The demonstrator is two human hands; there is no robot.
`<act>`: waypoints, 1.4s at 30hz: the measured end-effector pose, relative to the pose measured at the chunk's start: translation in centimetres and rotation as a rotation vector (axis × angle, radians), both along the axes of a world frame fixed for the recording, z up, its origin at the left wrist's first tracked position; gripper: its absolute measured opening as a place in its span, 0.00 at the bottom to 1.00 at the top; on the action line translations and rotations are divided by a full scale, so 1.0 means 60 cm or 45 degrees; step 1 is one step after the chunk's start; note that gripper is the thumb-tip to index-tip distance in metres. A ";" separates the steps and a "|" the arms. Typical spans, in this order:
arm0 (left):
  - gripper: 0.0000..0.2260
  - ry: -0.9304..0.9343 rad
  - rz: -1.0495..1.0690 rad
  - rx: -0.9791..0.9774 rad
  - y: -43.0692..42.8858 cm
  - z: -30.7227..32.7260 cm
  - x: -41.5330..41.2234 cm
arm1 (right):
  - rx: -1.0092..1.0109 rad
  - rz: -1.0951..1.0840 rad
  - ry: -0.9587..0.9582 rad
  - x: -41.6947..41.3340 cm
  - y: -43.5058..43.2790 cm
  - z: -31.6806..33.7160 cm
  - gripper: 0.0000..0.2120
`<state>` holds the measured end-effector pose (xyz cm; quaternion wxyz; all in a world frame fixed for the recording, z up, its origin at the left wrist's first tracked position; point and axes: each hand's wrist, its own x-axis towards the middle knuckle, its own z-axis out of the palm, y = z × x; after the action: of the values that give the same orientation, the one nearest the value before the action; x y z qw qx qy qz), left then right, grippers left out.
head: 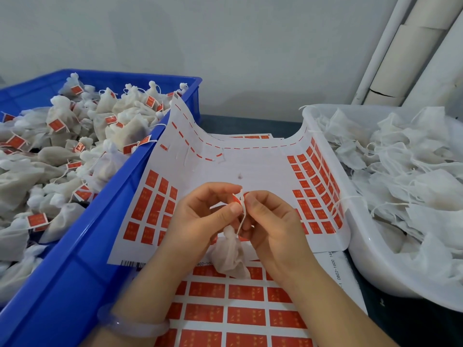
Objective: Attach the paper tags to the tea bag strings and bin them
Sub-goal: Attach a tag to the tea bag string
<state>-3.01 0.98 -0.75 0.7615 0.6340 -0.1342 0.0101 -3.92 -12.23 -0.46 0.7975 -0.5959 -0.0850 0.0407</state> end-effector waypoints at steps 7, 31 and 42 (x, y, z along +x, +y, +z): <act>0.12 -0.026 0.011 -0.010 -0.002 0.001 -0.002 | 0.024 0.005 0.022 0.002 -0.002 -0.001 0.14; 0.13 -0.125 -0.031 0.063 -0.001 0.005 -0.004 | 0.168 0.091 0.136 0.007 -0.005 -0.004 0.23; 0.10 -0.070 0.177 0.091 -0.004 0.004 0.000 | -0.068 -0.085 -0.027 0.008 -0.008 -0.005 0.13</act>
<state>-3.01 0.75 -0.52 0.7317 0.6682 -0.1112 0.0755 -3.47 -12.68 -0.77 0.7813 -0.6199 -0.0724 0.0101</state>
